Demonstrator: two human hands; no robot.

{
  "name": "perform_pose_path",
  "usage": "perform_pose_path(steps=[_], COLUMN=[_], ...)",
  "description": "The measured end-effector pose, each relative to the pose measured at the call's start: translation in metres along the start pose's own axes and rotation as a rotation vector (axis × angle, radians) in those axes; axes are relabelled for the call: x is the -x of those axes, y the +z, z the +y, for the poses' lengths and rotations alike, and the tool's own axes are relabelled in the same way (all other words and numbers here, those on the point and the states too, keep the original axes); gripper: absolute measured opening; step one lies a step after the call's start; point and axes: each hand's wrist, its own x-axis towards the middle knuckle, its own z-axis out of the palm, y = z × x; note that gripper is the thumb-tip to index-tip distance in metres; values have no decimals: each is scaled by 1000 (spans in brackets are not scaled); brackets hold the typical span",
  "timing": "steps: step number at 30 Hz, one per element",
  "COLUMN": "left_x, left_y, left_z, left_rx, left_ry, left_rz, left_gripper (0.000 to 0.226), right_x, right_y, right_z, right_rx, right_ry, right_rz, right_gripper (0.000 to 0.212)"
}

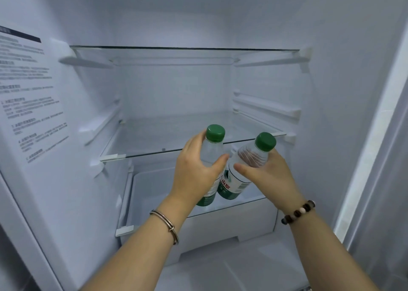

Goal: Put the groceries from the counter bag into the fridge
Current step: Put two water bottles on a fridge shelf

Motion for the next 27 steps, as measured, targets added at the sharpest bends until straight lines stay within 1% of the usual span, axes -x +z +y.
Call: perform_pose_path(steps=[3, 5, 7, 10, 12, 15, 17, 20, 24, 27], left_x=[4, 5, -3, -26, -41, -58, -66, -78, -95, -103], left_y=[1, 2, 2, 2, 2, 0, -3, -9, -14, -13], left_z=[5, 14, 27, 45, 57, 72, 84, 100, 112, 116], left_rx=[72, 131, 250, 383, 476, 522, 513, 532, 534, 508], left_ry=[13, -19, -93, -171, -202, -139, -61, 18, 57, 103], left_rz=[35, 65, 93, 154, 198, 256, 274, 297, 343, 369], left_gripper=[43, 34, 26, 15, 15, 23, 21, 20, 25, 20], right_x=[3, 3, 1, -6, -10, -11, -11, -14, -21, -30], right_y=[-5, -13, -21, -27, -29, -34, -38, -45, -54, -52], right_z=[-8, -17, -28, -44, -54, -70, -80, -91, -103, -109], right_rx=[-13, 2, 37, 51, 66, 53, 28, -2, -51, -45], right_ry=[-23, -53, -79, -72, -78, -163, -206, -236, -269, -287], right_rz=[98, 156, 214, 334, 391, 486, 531, 561, 599, 633], right_gripper=[28, 22, 26, 38, 45, 39, 37, 41, 46, 47])
